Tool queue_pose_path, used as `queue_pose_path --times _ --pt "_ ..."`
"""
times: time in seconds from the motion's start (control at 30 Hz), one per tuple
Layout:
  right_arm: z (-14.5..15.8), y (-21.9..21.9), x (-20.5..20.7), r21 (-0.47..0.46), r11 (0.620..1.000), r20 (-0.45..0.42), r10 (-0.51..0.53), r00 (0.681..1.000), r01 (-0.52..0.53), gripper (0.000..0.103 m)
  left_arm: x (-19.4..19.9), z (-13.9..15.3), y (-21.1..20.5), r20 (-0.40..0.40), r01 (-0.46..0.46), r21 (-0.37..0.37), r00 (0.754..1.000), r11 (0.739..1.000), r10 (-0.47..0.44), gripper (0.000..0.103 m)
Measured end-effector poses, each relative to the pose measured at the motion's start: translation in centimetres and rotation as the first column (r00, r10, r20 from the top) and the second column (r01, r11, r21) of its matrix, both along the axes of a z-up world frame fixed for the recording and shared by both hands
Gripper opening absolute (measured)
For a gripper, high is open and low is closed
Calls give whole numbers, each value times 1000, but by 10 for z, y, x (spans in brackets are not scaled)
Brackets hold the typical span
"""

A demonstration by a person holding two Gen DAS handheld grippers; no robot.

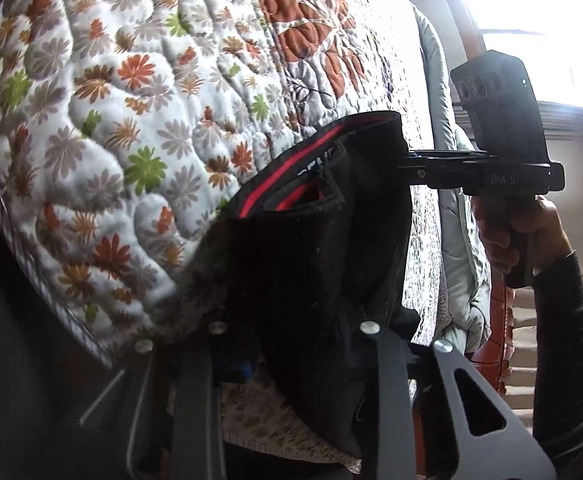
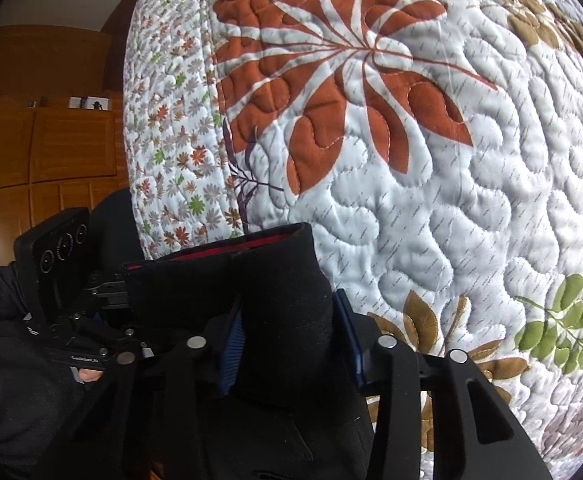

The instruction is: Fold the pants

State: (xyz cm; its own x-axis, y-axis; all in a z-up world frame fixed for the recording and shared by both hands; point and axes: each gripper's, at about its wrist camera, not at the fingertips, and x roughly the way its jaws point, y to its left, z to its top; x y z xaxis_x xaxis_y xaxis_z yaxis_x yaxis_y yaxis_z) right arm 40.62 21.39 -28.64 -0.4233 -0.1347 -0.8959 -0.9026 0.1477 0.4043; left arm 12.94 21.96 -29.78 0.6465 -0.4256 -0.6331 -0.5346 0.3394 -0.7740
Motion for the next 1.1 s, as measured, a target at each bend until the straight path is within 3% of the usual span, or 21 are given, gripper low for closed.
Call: queue_pose_path --times 0.33,1.1 --pt "28 -5 -16 27 999 112 13 994 -17 36 6 24 -9 30 34 67 999 997 -36 13" --pt "138 -49 -40 113 993 354 -25 935 -17 29 19 105 -50 145 116 206 978 972 -147 11"
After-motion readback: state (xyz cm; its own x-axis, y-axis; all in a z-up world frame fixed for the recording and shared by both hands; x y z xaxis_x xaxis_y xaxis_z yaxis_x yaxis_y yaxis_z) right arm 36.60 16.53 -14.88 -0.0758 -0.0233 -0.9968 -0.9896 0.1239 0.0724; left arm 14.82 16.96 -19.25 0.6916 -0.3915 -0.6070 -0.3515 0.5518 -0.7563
